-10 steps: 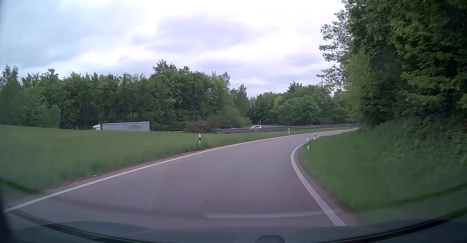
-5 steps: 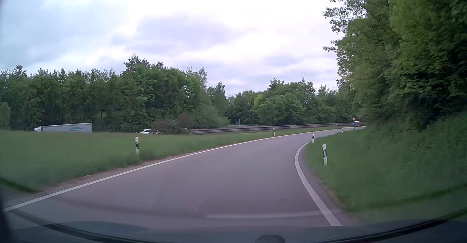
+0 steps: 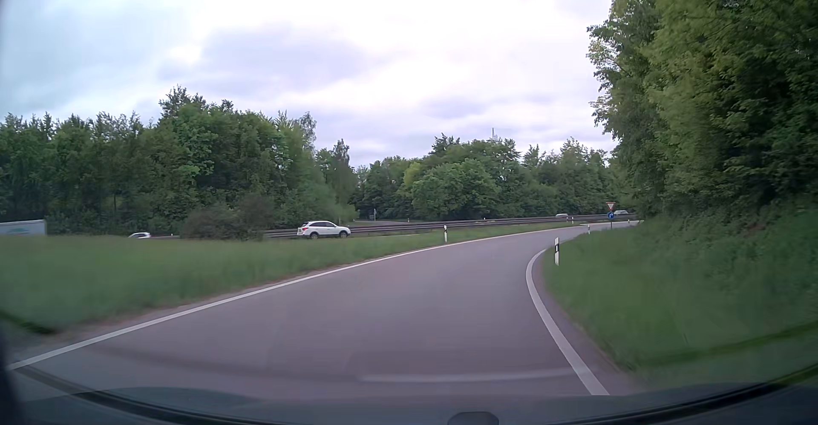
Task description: Follow the waypoints while adhering to traffic rules and regulations
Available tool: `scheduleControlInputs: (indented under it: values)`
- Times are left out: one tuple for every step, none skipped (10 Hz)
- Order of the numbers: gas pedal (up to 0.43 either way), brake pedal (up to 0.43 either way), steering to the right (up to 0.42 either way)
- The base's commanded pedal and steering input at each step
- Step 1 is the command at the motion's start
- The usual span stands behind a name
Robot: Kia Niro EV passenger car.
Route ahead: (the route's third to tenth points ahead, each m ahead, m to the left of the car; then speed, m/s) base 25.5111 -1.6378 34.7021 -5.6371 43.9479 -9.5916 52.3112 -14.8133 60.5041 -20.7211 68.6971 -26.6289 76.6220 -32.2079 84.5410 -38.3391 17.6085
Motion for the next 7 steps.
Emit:
scheduleControlInputs:
  values:
    - [0.150,0.000,0.059]
    - [0.150,0.000,0.059]
    - [0.150,0.000,0.059]
    - [0.150,0.000,0.059]
    - [0.150,0.000,0.059]
    - [0.150,0.000,0.060]
    - [0.150,0.000,0.061]
